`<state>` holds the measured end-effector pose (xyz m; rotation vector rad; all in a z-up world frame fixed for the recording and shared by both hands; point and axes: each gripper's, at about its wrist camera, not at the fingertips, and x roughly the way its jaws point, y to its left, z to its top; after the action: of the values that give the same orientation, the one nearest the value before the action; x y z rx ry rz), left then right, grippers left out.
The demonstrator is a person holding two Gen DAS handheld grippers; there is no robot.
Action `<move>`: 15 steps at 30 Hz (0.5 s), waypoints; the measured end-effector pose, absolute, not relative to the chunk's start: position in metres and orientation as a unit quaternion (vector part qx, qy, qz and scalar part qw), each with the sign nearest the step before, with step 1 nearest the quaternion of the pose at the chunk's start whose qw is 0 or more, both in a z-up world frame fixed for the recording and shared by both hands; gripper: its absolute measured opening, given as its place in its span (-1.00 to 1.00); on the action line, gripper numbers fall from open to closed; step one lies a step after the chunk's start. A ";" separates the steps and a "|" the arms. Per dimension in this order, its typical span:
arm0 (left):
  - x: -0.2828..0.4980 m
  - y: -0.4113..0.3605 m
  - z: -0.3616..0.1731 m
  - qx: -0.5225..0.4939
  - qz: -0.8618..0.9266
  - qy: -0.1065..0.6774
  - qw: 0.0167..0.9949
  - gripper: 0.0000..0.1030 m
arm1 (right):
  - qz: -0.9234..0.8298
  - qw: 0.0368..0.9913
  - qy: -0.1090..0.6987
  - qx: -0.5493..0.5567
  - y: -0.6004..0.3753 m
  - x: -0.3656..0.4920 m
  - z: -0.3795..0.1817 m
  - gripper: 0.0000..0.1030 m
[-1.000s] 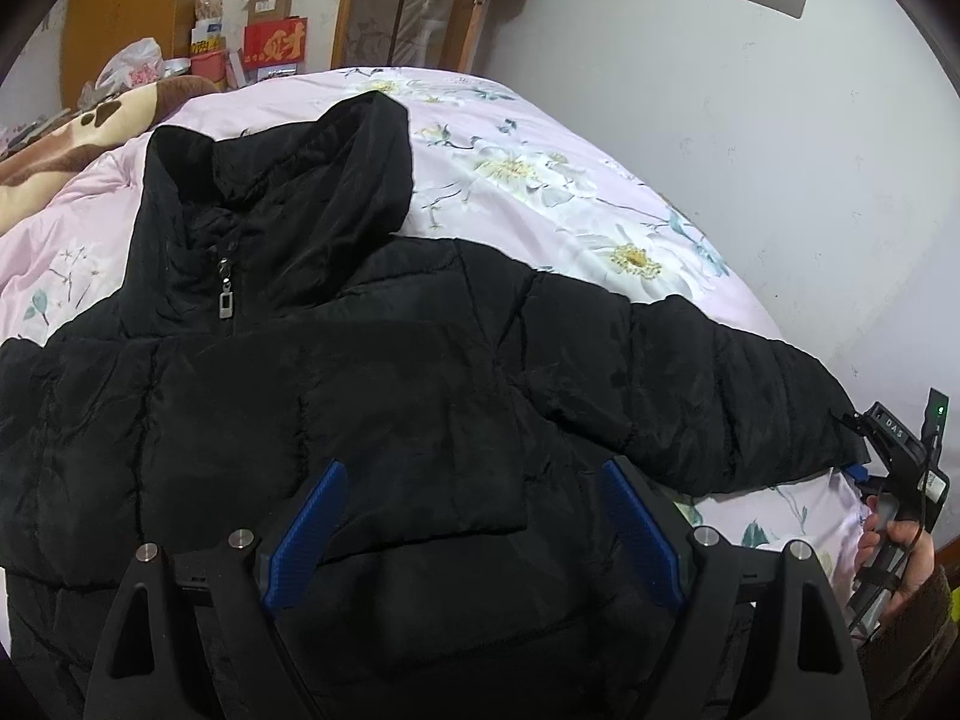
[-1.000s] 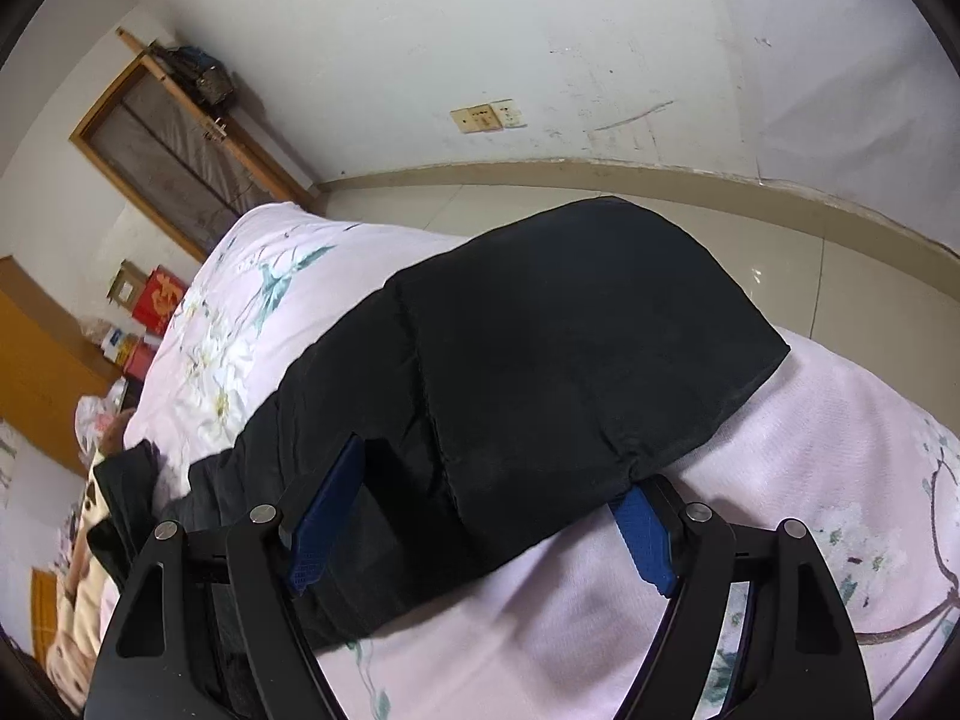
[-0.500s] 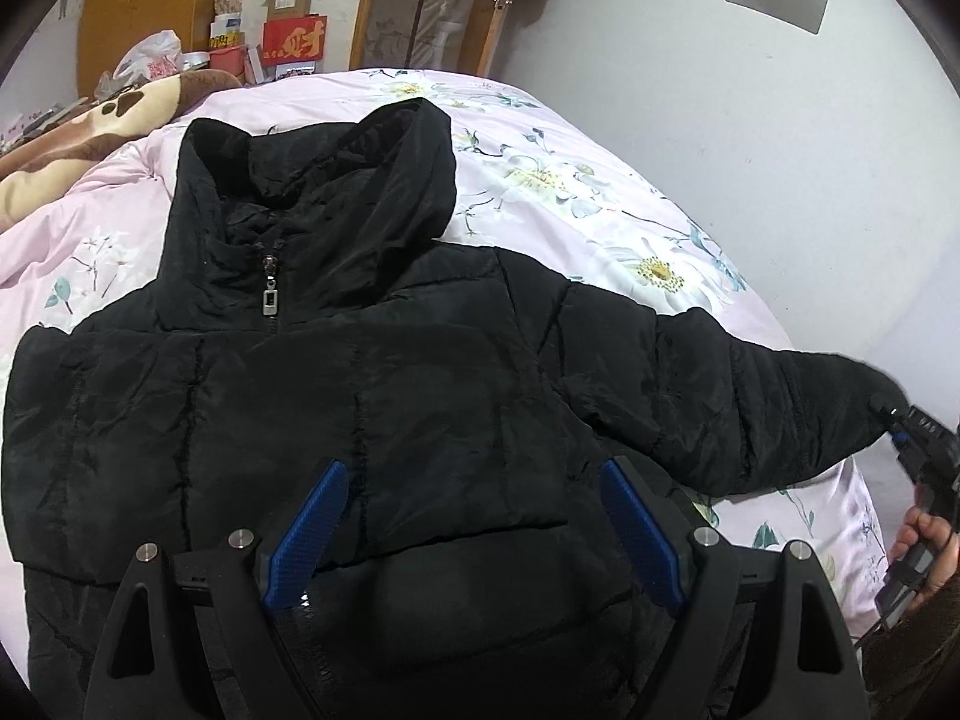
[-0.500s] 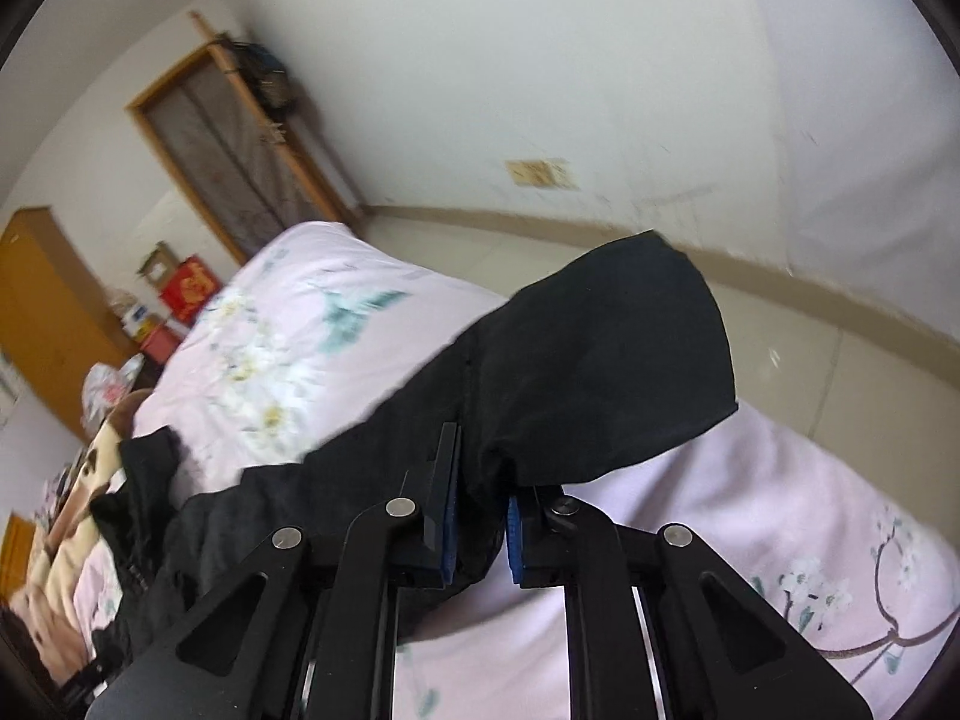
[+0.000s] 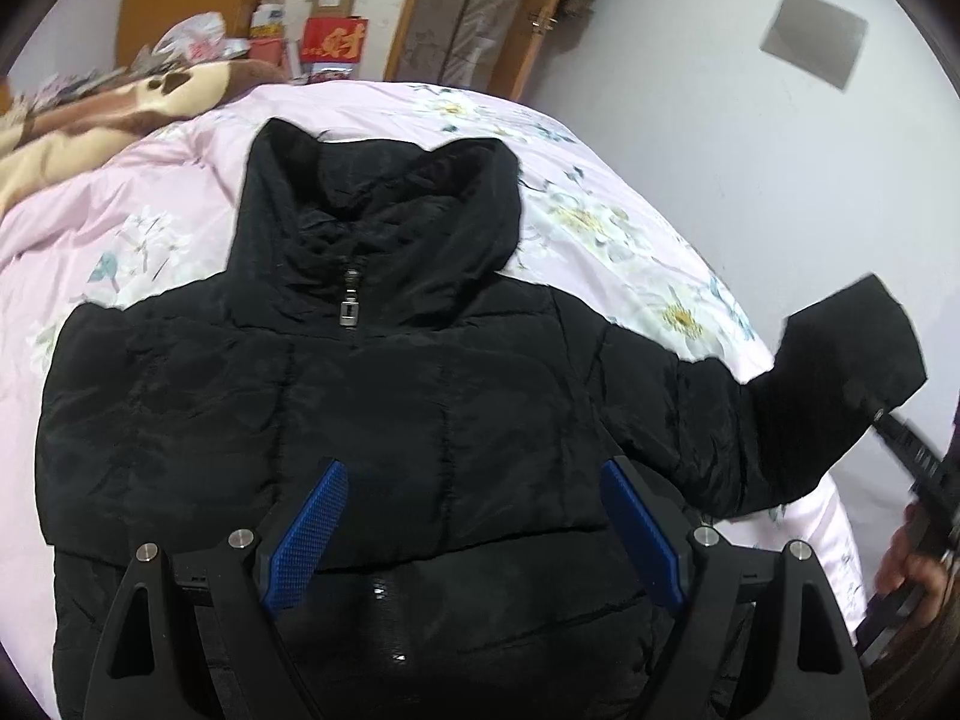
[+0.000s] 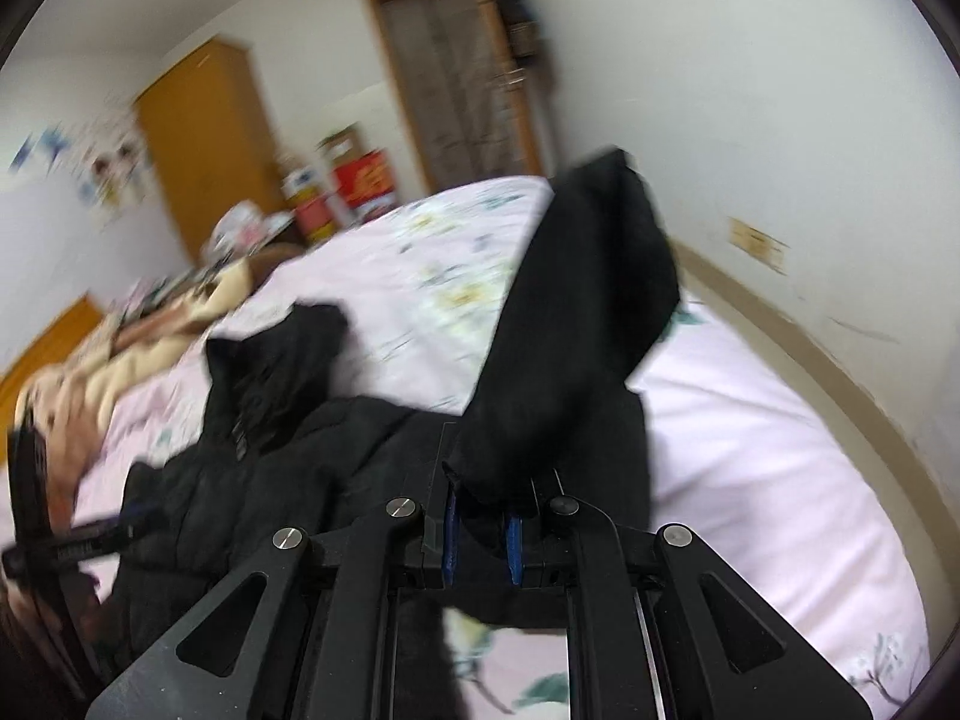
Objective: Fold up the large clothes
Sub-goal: 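Fold the held sleeve across the jacket body toward the left gripper, release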
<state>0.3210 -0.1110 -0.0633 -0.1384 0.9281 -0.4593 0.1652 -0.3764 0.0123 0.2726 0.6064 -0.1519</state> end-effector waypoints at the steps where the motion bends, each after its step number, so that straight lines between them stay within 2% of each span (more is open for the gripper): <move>1: 0.324 -0.103 -0.064 -0.075 -0.214 0.443 0.867 0.67 | -0.062 0.942 0.306 0.122 -0.364 0.174 0.009 -0.76; 10: 0.334 -0.079 -0.071 -0.098 -0.215 0.451 0.861 0.67 | 0.007 0.917 0.391 0.077 -0.298 0.218 -0.046 -0.76; 15: 0.344 -0.092 -0.081 -0.123 -0.251 0.476 0.834 0.67 | 0.040 0.900 0.423 0.100 -0.289 0.217 -0.067 -0.50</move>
<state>0.3444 -0.0924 -0.0807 -0.2609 1.0084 -0.5316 0.2167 -0.2891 -0.0669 0.2061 0.8745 0.0829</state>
